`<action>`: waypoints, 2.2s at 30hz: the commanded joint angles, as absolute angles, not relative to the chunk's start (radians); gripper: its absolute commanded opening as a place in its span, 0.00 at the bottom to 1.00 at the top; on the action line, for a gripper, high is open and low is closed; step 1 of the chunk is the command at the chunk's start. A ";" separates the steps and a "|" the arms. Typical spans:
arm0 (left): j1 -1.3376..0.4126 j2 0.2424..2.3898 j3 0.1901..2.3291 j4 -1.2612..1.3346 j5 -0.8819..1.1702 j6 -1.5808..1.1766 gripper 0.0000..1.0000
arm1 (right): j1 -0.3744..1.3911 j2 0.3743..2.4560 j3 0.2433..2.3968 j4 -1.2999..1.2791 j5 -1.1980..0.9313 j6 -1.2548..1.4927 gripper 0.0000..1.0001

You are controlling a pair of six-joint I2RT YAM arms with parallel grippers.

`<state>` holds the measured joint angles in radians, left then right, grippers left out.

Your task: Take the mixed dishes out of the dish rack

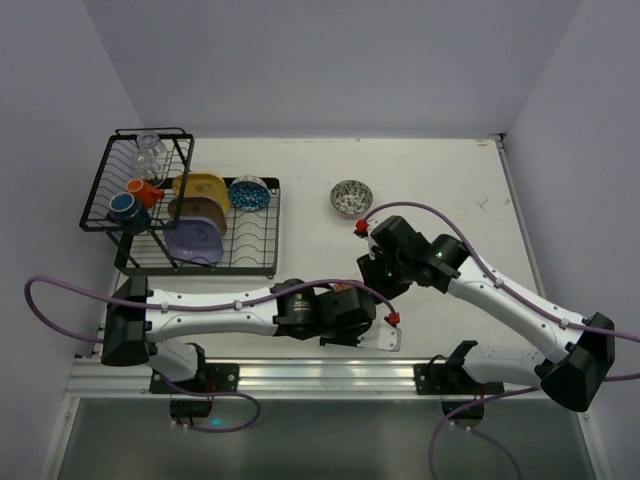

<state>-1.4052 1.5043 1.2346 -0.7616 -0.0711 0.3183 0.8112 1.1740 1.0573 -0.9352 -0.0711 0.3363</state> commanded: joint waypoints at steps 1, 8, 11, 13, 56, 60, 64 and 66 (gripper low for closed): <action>-1.393 1.486 1.281 -0.769 -0.097 0.379 0.00 | 0.815 1.190 1.049 -0.904 -0.075 0.341 0.38; -1.394 1.491 1.264 -0.750 -0.130 0.374 0.00 | 0.816 1.227 1.060 -0.857 -0.087 0.364 0.19; -1.394 1.496 1.255 -0.744 -0.162 0.367 0.00 | 0.815 1.238 1.069 -0.857 -0.081 0.367 0.07; -1.394 1.496 1.240 -0.735 -0.172 0.362 0.01 | 0.816 1.236 1.074 -0.854 -0.080 0.373 0.05; -1.032 0.956 0.976 -0.531 -0.874 -0.321 1.00 | 0.345 1.878 1.637 -0.407 0.031 0.522 0.00; -1.028 0.962 0.965 -0.520 -0.853 -0.299 1.00 | 0.333 1.920 1.643 -0.385 0.006 0.503 0.00; -1.025 0.977 0.957 -0.526 -0.842 -0.298 1.00 | 0.321 1.960 1.652 -0.384 0.005 0.491 0.00; -1.022 0.979 0.956 -0.526 -0.836 -0.298 1.00 | 0.318 1.973 1.658 -0.379 -0.017 0.483 0.00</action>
<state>-1.0317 0.9764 0.9665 -0.5808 -0.8295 -0.2958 0.3294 1.9713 1.5932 -0.4641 0.0067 0.4938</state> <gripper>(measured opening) 0.997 0.090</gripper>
